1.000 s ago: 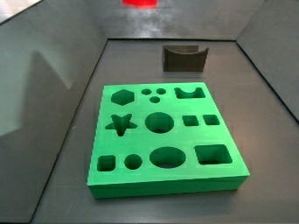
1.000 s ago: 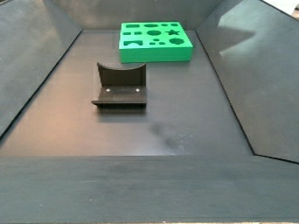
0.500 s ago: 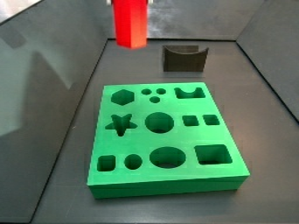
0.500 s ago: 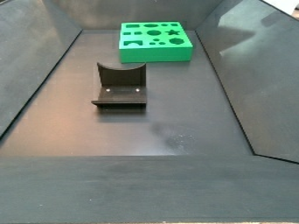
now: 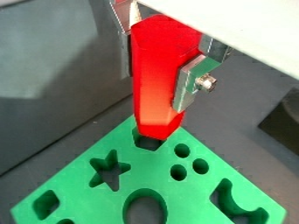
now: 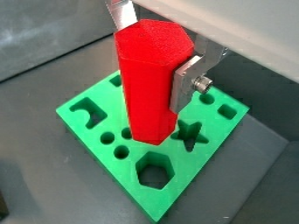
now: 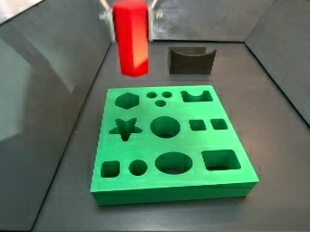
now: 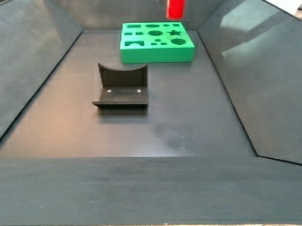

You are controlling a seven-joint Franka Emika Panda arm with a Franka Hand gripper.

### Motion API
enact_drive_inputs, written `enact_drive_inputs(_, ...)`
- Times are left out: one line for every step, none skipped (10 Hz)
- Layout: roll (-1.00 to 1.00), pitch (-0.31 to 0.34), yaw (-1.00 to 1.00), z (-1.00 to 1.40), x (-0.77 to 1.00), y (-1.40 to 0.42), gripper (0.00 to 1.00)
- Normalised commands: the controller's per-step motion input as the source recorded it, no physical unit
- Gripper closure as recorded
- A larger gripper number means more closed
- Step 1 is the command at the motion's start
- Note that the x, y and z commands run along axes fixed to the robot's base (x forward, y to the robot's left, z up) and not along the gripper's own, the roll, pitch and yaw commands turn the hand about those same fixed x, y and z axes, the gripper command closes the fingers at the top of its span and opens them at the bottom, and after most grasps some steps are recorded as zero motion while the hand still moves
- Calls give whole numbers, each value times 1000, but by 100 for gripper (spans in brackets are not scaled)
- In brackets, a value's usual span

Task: Pick up the hexagon object. Move up. Move to above the board. Insert the hexagon object.
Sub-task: Insert the hexagon object.

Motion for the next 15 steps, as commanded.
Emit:
enact_drive_inputs(109, -57, 143, -466, 0, 123, 100)
enact_drive_inputs(116, -61, 131, -454, -34, 114, 100)
enact_drive_inputs(136, -59, 86, -434, -80, 86, 100)
enact_drive_inputs(119, -27, 0, -334, -69, 20, 100)
enact_drive_inputs(119, -16, 0, -329, -86, 34, 100)
enact_drive_inputs(63, 0, 0, -174, -63, 14, 100)
enact_drive_inputs(0, 0, 0, -29, 0, 0, 100)
enact_drive_inputs(64, -36, 14, -286, -91, 0, 100)
enact_drive_inputs(96, -69, 3, -431, -111, 0, 100)
enact_drive_inputs(61, -63, 6, -354, -83, 0, 100)
enact_drive_inputs(0, -20, 23, -89, 0, 0, 100)
enact_drive_inputs(0, -50, 20, -129, 0, 0, 100)
enact_drive_inputs(0, -89, 17, -200, 0, -17, 100)
enact_drive_inputs(0, -83, 29, -274, 0, 0, 100)
enact_drive_inputs(4, -69, 26, -234, -3, 0, 100)
